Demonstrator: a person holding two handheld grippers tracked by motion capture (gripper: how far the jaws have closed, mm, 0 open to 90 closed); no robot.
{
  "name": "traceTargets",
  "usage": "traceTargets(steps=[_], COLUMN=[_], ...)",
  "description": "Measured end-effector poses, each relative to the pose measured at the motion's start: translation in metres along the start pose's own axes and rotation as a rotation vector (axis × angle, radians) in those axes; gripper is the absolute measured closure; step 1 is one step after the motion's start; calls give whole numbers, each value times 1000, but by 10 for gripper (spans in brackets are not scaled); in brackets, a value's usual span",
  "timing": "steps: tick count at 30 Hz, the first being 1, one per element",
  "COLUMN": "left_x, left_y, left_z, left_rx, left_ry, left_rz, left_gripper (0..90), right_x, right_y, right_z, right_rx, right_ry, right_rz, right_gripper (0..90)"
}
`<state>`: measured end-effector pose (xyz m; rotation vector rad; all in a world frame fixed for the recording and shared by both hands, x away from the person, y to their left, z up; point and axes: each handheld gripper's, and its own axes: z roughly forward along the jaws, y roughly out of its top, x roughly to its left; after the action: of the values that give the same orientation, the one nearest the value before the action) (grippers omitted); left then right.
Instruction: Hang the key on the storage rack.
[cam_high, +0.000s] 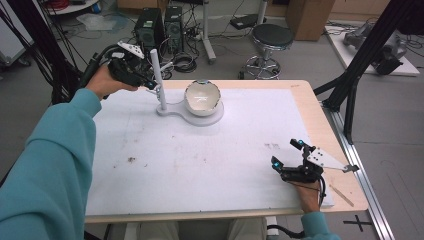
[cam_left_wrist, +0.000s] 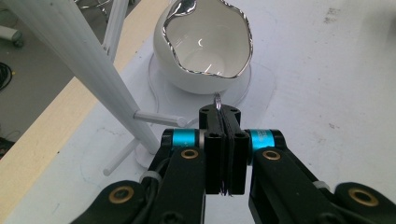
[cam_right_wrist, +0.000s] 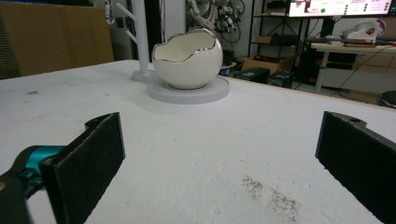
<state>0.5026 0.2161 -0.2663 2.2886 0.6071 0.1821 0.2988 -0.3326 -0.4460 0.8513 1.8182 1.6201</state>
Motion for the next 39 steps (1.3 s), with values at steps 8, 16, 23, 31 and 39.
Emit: traceTargets(steps=[8,16,23,31,39], left_x=[5,8,12,16,20], left_y=[-2,-4,-5,-6,-7], left_z=[5,8,9,13,16], left_rx=[4,16,19,20,24], left_ry=[7,14,22,30,41], left_rz=[-16,-26,-34,-48,-56], left_gripper=[883,882,882,882,882], right_x=[-1,1,2,2,2], right_y=[-2,-3,-3,-3,-3], right_z=[-2,-2,-2,-3,-3], right_rx=[-22,-22,-23,-30,-31], right_ry=[8,-2,-1,-3,-1], right_rz=[18,0,-3,-3,-3], right_gripper=[5,5,6,5,5])
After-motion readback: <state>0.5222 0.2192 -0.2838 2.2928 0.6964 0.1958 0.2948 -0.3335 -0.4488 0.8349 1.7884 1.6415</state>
